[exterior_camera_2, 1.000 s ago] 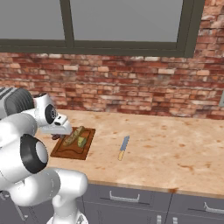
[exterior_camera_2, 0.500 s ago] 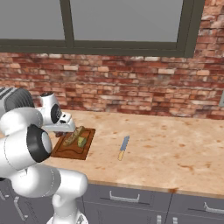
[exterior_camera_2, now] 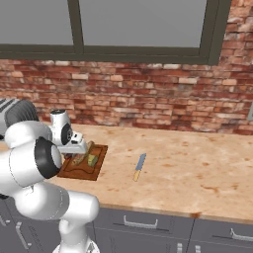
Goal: Retrieve the sausage and cheese from the fridge and place them on the cutting board on the counter.
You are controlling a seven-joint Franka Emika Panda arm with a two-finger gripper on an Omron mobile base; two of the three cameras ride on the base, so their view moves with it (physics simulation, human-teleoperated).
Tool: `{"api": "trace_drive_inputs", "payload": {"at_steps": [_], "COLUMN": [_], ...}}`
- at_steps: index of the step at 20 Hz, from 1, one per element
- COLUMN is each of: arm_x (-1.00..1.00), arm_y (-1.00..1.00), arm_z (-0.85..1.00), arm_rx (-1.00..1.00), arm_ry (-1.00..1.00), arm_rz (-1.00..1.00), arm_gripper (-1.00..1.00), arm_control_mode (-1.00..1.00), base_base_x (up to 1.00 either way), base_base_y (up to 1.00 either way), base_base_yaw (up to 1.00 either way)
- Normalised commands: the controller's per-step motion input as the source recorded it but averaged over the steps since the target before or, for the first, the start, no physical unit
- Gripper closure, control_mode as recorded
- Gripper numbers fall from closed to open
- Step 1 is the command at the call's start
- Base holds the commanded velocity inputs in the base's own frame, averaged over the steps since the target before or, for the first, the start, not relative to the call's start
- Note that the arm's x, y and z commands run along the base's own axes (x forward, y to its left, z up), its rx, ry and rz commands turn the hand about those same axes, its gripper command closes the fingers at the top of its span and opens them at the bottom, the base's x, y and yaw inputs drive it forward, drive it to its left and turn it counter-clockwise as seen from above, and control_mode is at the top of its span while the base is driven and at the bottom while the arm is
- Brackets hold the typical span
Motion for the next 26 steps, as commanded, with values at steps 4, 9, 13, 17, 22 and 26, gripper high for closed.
{"api": "trace_drive_inputs", "payload": {"at_steps": [4, 9, 13, 17, 22, 26], "arm_x": [-0.05, -0.16, -0.25, -0.22, -0.02, 0.00], "arm_y": [-0.14, -0.25, -0.31, -0.23, -0.01, 0.02], "arm_z": [-0.18, -0.11, -0.06, -0.10, -0.07, -0.05], "arm_rx": [0.02, 0.00, 0.00, 0.00, 0.00, 0.00], "arm_ry": [0.00, 0.00, 0.00, 0.00, 0.00, 0.00], "arm_rz": [0.04, 0.02, 0.00, 0.00, 0.00, 0.00], "arm_gripper": [1.00, 1.00, 1.00, 1.00, 1.00, 1.00], "arm_control_mode": [-1.00, -1.00, -1.00, -1.00, -1.00, -1.00], "base_base_x": [0.00, 0.00, 0.00, 0.00, 0.00, 0.00], "base_base_y": [0.00, 0.00, 0.00, 0.00, 0.00, 0.00], "base_base_yaw": [0.00, 0.00, 0.00, 0.00, 0.00, 0.00]}}
